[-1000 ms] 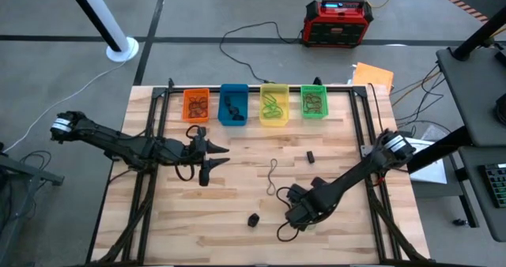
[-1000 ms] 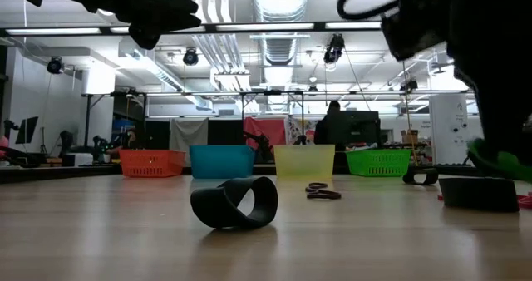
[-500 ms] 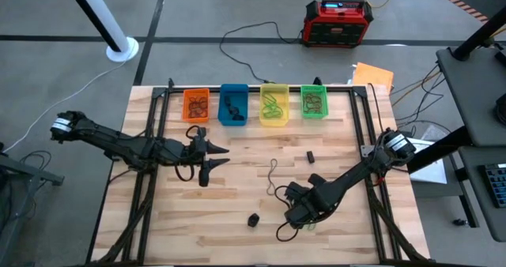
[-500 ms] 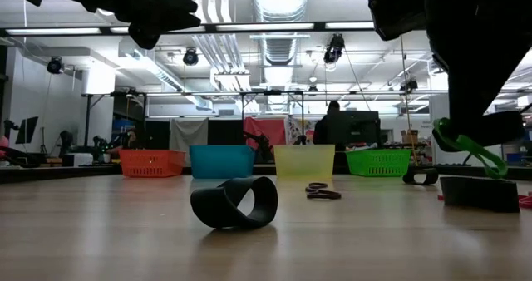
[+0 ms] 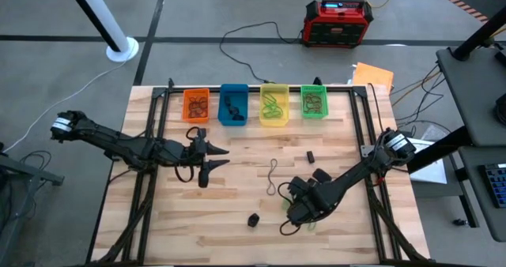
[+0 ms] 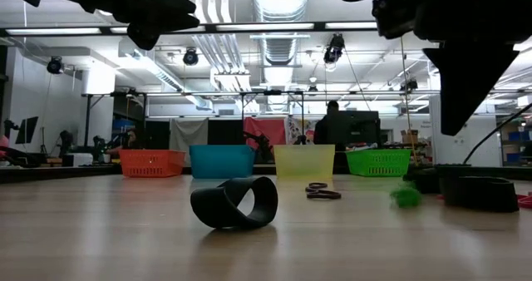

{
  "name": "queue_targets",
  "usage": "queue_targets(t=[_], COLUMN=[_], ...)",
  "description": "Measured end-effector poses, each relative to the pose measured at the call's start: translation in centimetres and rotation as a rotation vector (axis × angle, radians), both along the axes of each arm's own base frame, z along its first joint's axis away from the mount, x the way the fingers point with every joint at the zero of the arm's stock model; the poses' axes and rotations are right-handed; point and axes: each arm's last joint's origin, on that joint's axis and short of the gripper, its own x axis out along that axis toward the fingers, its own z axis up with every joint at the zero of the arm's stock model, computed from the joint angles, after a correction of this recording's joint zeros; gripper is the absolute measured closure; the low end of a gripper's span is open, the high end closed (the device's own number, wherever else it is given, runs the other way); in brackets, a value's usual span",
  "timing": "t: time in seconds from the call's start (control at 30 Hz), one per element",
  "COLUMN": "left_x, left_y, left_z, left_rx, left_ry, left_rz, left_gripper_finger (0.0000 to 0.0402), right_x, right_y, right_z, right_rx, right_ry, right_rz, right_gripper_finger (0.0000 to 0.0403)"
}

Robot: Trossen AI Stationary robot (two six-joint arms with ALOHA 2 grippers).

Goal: Sort rubber bands into baskets
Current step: Put the black rubber band into the blue bin

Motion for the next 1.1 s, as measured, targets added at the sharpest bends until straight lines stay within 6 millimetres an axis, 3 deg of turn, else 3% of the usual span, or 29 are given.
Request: queue_targets(t=[0.17, 0.4, 0.77, 0.9, 1.03, 1.1], left_x=[0.0, 0.4, 2.2, 2.2, 2.2, 2.3], left_y=[0.0, -0.1, -0.7, -0.8, -0.9, -0.9], left_z=[0.0, -0.5, -1.6, -1.3, -1.3, -1.5], left_rx=[0.0, 0.001, 0.008, 0.021, 0.021, 0.022], left_ry=[0.0, 0.019, 0.001, -0.026, -0.029, -0.02], left_rz=[0.0, 0.001, -0.006, -0.017, -0.02, -0.023], left_gripper_finger=[0.0278, 0.0278, 0.0278, 0.0278, 0.0278, 0.0278], right_x=[0.1, 0.4, 0.4, 0.1, 0.2, 0.4], right_y=[-0.4, -3.3, -6.4, -6.4, -6.0, -5.7], right_z=[-0.2, -2.0, -5.6, -6.0, -5.9, -5.5], right_rx=[-0.026, -0.058, 0.08, 0.085, 0.084, 0.069], right_ry=[-0.004, 0.058, 0.101, 0.095, 0.085, 0.068], right_rz=[-0.008, -0.005, 0.019, 0.029, 0.067, 0.093], right_gripper_finger=[0.0239, 0.0236, 0.0243, 0.028, 0.0361, 0.0383])
